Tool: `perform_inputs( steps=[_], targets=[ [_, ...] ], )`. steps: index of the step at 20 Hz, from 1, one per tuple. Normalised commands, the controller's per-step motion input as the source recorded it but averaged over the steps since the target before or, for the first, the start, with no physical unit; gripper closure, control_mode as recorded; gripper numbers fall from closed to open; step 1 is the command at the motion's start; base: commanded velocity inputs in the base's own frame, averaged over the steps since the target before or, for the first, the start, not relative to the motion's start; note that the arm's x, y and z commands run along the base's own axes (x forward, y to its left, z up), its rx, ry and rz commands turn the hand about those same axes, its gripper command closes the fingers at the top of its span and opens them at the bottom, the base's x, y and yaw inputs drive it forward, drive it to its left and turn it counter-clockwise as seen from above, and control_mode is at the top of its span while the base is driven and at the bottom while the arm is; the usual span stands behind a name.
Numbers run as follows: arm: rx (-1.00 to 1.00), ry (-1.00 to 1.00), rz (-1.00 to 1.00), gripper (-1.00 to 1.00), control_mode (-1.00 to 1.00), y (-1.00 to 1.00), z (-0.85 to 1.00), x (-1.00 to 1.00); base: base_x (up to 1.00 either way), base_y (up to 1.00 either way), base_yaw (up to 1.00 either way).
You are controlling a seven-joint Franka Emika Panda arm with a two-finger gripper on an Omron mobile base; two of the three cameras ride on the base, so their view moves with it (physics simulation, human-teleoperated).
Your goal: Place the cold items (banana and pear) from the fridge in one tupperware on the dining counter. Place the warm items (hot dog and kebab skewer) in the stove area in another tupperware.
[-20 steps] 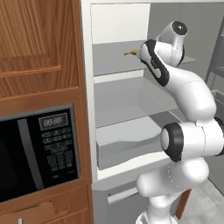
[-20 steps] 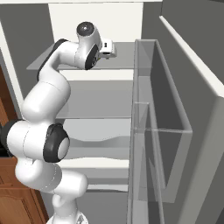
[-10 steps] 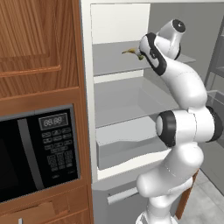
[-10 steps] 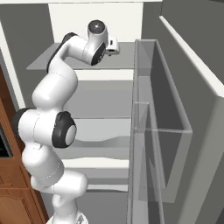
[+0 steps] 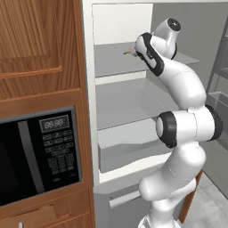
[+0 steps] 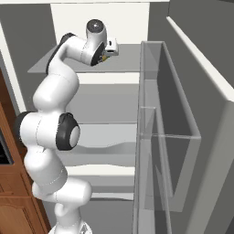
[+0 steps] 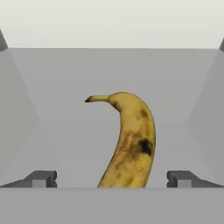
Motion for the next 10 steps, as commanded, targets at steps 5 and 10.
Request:
perform_inputs(
  steps=[5,10],
  targets=[
    [-0.03,0.00,0.00,-1.00,-1.00,-0.17,-0.54,0.56,0.00,0.00,0.00],
    [-0.01,0.02,0.00,1.00,-1.00,-0.40,-0.47,0.62,0.00,0.00,0.00]
  ],
)
